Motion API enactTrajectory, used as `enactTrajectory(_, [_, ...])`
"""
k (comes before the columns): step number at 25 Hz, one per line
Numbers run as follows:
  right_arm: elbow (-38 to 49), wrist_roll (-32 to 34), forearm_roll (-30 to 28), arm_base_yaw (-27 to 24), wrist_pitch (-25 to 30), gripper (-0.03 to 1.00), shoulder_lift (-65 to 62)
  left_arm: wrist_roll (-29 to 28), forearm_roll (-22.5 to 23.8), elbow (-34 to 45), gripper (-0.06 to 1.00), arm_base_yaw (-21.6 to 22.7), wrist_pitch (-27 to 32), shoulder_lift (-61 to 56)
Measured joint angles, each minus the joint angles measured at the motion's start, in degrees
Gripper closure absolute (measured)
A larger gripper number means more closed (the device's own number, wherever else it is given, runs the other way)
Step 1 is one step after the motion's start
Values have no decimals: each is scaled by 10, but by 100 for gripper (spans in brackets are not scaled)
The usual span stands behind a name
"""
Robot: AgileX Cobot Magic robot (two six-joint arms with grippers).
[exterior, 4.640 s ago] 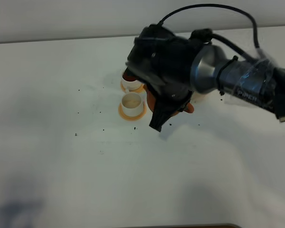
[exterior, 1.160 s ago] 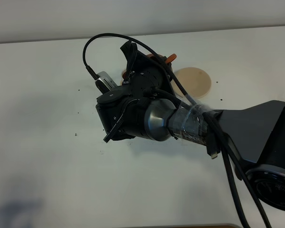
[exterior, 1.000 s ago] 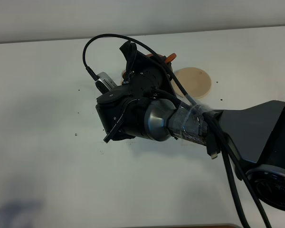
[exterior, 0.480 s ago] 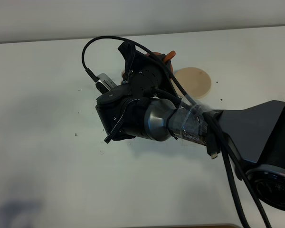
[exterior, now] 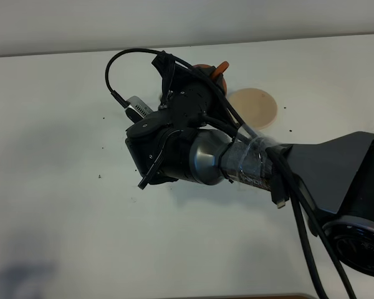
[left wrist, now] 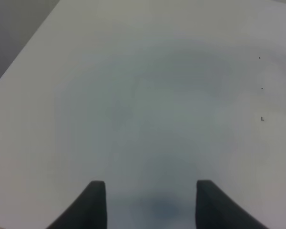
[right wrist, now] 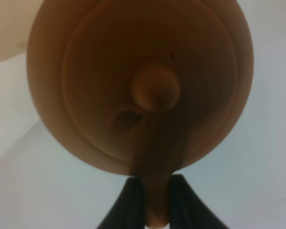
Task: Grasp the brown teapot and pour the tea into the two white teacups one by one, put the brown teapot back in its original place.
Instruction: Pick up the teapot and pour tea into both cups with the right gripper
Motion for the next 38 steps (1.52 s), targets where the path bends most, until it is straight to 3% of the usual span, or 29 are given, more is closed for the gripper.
enactTrajectory(38, [0,-31,-7,0,4,87,0,0,0,0,52,0,0,0])
